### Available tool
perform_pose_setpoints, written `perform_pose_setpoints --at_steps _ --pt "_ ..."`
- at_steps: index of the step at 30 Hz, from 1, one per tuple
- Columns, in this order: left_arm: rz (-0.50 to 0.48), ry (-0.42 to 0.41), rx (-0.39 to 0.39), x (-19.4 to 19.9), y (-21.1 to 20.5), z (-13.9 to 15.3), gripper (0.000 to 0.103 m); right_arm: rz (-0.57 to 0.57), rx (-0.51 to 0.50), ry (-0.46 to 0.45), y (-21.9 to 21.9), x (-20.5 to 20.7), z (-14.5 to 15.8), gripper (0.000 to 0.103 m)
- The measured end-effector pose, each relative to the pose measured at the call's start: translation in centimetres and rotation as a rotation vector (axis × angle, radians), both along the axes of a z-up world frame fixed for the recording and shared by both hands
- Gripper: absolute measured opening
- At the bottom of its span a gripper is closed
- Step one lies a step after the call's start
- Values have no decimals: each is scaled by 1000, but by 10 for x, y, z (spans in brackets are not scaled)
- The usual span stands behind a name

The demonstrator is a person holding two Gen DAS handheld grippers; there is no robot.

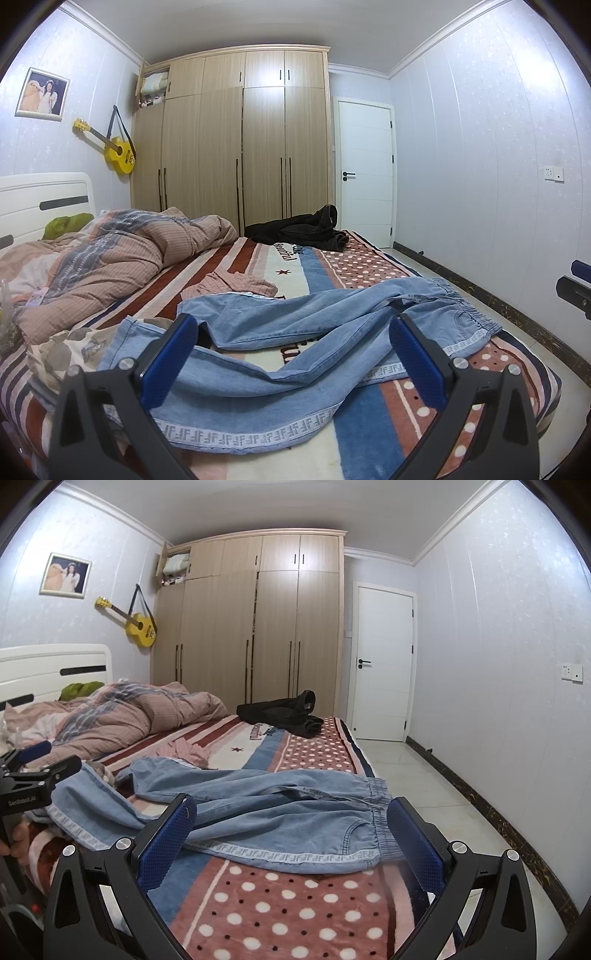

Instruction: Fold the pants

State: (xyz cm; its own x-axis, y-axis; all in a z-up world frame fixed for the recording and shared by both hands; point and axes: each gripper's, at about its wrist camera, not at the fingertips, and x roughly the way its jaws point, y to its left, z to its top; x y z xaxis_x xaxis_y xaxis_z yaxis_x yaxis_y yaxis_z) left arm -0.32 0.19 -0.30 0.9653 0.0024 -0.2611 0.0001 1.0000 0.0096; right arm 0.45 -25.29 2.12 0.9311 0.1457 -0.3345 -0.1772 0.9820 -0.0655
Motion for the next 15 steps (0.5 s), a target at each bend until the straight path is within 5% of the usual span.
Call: perform_pose_setpoints --at_steps 15 --pt "-10 7 0 4 0 0 102 -4 0 1 0 0 0 103"
